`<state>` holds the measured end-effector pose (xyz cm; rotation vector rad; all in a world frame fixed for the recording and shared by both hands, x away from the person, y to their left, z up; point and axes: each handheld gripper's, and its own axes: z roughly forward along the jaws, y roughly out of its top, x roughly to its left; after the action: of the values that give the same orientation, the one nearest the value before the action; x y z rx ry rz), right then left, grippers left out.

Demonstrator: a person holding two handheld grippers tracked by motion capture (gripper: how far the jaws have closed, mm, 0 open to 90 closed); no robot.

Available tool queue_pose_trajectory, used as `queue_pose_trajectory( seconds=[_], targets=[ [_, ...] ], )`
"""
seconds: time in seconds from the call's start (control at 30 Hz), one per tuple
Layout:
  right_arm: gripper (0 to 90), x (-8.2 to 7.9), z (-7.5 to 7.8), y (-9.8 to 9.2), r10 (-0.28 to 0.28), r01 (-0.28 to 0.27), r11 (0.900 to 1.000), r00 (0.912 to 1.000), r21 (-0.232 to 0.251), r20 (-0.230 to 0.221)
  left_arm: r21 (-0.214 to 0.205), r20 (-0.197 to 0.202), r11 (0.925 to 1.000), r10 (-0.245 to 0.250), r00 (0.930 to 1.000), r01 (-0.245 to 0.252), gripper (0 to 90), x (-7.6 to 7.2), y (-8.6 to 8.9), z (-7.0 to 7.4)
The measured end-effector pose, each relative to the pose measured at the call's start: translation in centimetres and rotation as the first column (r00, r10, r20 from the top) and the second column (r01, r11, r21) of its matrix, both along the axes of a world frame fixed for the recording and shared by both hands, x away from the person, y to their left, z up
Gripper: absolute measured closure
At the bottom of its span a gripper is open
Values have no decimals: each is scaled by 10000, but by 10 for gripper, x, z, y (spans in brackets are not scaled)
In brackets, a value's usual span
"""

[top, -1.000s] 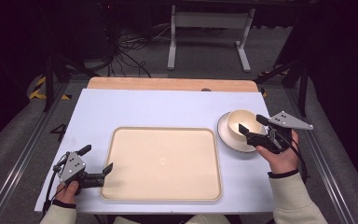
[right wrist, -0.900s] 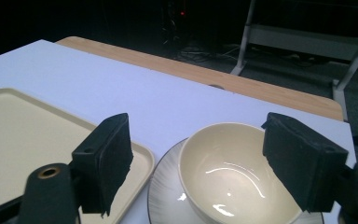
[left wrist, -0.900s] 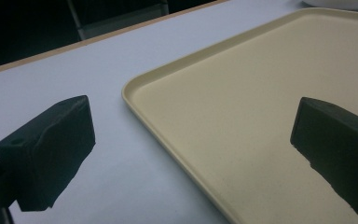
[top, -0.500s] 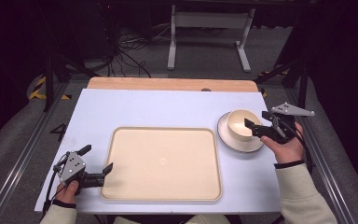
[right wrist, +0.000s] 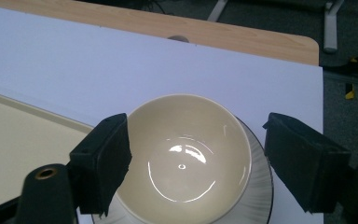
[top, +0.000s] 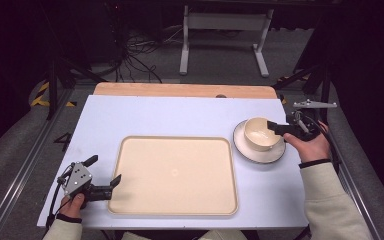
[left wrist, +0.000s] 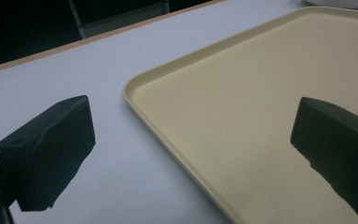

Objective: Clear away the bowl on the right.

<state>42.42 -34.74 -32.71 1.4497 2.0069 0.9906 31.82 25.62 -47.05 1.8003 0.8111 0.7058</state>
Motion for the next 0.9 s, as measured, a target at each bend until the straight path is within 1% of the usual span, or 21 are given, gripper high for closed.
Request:
queue_pose_trajectory(
  seconds=[0.17,0.3,0.4,0.43,0.47,0.53,0.63,0.73,0.77,0.83,0.9],
  targets=[
    [240,11,-4,-2,-52,43,9998,9990,-190,-453,-5,0,10000,6,10000,-6,4,0,0,0],
    [284,20,-7,-6,-190,164,9993,9969,-347,-759,37,8,10000,7,10000,-7,4,0,0,0],
    [327,27,-11,-10,-306,251,9985,9926,-480,-1174,57,20,10000,2,10000,-2,4,0,0,0],
    [327,27,-11,-10,-306,251,9985,9926,-480,-1174,54,16,10000,2,10000,-3,4,0,0,0],
    [353,30,-14,-13,-300,233,9985,9898,-496,-1394,45,1,10000,-2,10000,2,4,0,0,0],
    [363,32,-16,-13,-323,251,9984,9884,-499,-1481,49,5,10000,-3,10000,3,4,0,0,0],
    [375,38,-22,-15,-380,280,9980,9819,-558,-1856,47,3,10000,-1,10000,1,4,0,0,0],
    [388,44,-28,-17,-424,300,9977,9755,-605,-2160,50,3,10000,-13,10000,13,4,0,0,0],
    [394,46,-30,-18,-411,275,9975,9747,-648,-2199,33,-6,10000,-11,10000,11,4,0,0,0],
    [408,51,-34,-20,-459,298,9971,9689,-695,-2432,55,8,10000,-18,10000,18,4,0,0,0],
    [442,55,-39,-21,-509,335,9971,9615,-687,-2701,60,10,10000,-23,10000,23,4,0,0,0]
  ],
)
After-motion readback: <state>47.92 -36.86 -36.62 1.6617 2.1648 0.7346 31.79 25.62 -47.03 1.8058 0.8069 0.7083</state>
